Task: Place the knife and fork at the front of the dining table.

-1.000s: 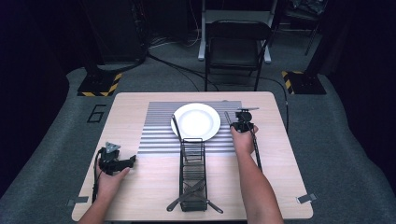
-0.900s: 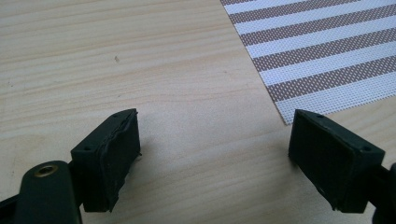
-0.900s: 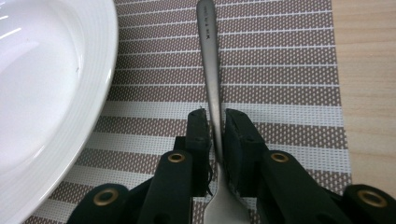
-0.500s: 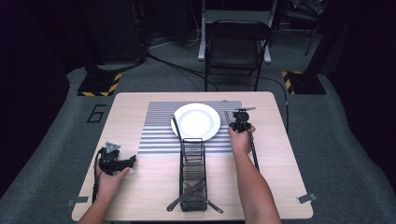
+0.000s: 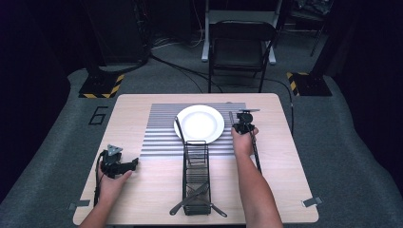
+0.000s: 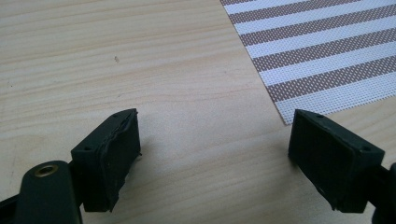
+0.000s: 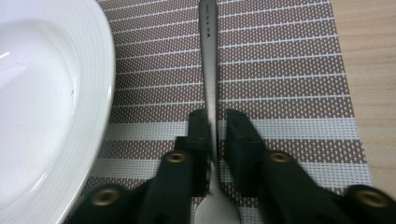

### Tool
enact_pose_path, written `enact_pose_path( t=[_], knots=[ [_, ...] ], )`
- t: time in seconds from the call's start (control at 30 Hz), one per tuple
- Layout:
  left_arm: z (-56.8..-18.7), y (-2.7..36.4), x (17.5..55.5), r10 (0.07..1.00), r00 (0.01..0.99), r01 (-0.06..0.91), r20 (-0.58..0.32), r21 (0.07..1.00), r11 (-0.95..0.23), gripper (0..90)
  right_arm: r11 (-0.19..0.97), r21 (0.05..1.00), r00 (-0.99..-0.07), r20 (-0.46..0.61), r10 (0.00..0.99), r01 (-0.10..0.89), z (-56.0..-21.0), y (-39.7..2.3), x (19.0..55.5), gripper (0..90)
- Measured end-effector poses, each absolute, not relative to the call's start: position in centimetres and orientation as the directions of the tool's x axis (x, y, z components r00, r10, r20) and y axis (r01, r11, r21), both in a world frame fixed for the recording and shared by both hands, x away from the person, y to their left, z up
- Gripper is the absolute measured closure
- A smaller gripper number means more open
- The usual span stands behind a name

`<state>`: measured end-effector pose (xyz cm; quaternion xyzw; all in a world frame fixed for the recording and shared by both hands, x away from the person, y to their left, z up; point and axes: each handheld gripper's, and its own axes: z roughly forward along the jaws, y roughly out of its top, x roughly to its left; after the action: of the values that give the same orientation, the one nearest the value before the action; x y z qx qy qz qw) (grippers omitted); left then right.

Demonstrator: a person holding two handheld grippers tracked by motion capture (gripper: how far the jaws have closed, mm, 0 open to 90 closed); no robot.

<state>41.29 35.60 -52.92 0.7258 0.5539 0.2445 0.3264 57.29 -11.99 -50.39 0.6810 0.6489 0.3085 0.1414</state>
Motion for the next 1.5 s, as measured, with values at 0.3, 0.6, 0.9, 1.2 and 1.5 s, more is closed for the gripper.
enact_pose_path(
  t=[0.3,0.6,0.9,1.2,1.5],
  knots=[
    [-52.9,35.6,41.3,0.964,0.267,0.645,-0.007,0.745,-0.173,16.3,-0.078,0.584,-0.064,0.219,0.974,0.808,-49.9,-12.3,55.9,68.4],
    [-52.9,35.5,41.3,0.966,0.26,0.644,-0.011,0.747,-0.164,16.5,-0.047,0.583,-0.092,0.205,0.974,0.811,-49.4,-13.3,53.6,67.1],
    [-53.0,35.4,41.4,0.966,0.257,0.642,-0.012,0.75,-0.161,16.6,-0.065,0.567,-0.103,0.26,0.96,0.821,-50.1,-13.5,52.7,67.2],
    [-52.9,35.5,41.4,0.964,0.264,0.644,-0.007,0.745,-0.171,16.6,-0.077,0.566,-0.099,0.273,0.957,0.821,-50.2,-13.2,52.7,67.2],
    [-52.9,35.4,41.5,0.964,0.264,0.644,-0.007,0.746,-0.171,16.7,-0.077,0.564,-0.104,0.282,0.954,0.822,-50.2,-12.9,52.7,66.0]
  ],
)
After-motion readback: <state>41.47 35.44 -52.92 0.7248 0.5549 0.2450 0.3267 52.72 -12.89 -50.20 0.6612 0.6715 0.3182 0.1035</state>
